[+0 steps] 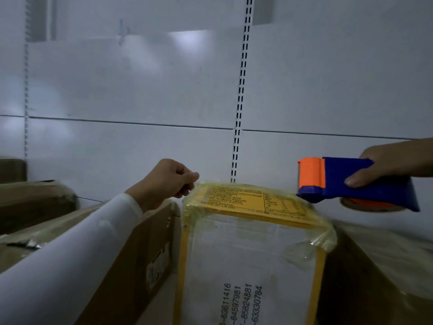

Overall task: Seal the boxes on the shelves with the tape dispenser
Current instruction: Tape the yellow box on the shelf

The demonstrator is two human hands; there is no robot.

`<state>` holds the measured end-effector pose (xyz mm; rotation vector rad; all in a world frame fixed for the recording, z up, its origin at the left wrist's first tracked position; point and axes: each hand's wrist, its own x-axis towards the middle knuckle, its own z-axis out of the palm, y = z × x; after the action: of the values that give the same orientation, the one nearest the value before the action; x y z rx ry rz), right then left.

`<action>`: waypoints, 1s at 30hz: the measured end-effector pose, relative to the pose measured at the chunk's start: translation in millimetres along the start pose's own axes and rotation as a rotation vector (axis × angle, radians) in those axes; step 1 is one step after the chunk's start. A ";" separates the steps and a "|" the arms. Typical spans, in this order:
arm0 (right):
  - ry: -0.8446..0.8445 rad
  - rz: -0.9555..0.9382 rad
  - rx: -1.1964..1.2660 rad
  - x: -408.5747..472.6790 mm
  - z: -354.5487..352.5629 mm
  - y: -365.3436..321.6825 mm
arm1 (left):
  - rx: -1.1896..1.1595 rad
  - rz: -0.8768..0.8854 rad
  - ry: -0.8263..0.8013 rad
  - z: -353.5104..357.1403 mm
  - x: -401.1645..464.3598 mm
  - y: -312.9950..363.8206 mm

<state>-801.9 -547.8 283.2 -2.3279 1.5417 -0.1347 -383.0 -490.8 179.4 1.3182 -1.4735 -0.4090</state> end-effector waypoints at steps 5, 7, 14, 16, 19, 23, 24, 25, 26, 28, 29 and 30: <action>-0.020 0.000 0.034 16.8 10.9 19.7 | -0.023 -0.031 0.015 10.5 -8.4 -15.6; -0.022 -0.006 0.058 19.4 12.6 25.6 | -0.029 -0.040 0.017 12.4 -9.5 -16.1; -0.012 0.025 0.042 18.6 14.3 24.8 | 0.121 -0.106 0.054 6.0 -7.7 -18.6; -0.002 0.031 0.026 17.3 16.0 23.2 | 0.217 0.006 0.135 4.3 -9.0 -22.1; 0.020 0.013 0.021 15.2 17.3 22.4 | 0.312 0.248 0.135 6.4 -6.8 -19.1; 0.022 0.007 0.036 5.6 20.1 19.8 | 0.354 0.335 -0.059 4.3 -6.7 -6.7; 0.023 0.004 0.041 3.2 21.0 19.2 | 0.301 0.306 -0.111 2.6 -7.4 -4.3; 0.025 -0.002 0.047 0.7 22.2 18.0 | 0.230 0.265 -0.152 1.2 -7.8 -3.0; 0.028 -0.010 0.052 -1.6 23.5 16.7 | 0.164 0.216 -0.186 0.5 -8.6 -2.1; 0.028 -0.031 0.064 -5.7 26.8 13.3 | 0.102 0.134 -0.226 0.0 -9.7 -1.7; 0.029 -0.042 0.068 -7.5 28.8 11.5 | 0.108 0.115 -0.237 -0.3 -10.0 -1.3; 0.031 -0.051 0.070 -9.5 30.3 9.4 | 0.141 0.112 -0.245 -0.7 -10.2 0.1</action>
<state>-806.0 -535.4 252.7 -2.3214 1.4688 -0.2338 -384.3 -481.6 174.9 1.3230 -1.7998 -0.4105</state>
